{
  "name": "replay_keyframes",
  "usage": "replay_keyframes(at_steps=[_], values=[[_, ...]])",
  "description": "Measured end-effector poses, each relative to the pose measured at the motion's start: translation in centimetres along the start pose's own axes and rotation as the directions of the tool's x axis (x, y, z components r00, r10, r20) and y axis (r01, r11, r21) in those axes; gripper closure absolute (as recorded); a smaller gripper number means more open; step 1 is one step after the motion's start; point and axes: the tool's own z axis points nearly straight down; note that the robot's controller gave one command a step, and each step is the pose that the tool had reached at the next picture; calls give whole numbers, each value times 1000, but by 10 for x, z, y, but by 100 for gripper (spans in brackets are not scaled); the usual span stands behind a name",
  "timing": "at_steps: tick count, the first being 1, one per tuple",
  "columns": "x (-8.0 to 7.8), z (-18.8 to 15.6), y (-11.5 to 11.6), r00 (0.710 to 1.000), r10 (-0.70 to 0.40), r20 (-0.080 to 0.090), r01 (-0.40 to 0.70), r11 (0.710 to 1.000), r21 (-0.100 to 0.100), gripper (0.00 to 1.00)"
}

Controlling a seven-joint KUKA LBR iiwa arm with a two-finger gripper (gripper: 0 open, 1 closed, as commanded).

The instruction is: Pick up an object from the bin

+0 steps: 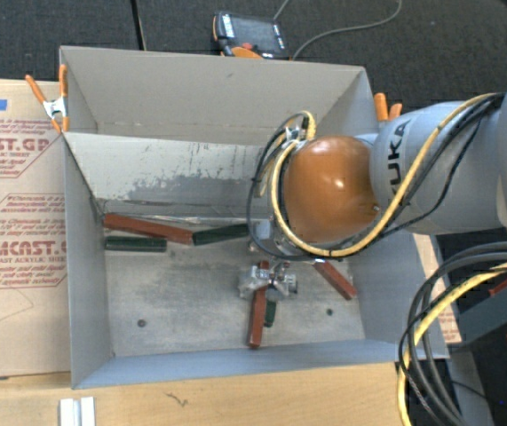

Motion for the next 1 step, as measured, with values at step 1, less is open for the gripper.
replay_keyframes(at_steps=[1], values=[[-10,-191,-50,994,109,3,-109,994,6,100]])
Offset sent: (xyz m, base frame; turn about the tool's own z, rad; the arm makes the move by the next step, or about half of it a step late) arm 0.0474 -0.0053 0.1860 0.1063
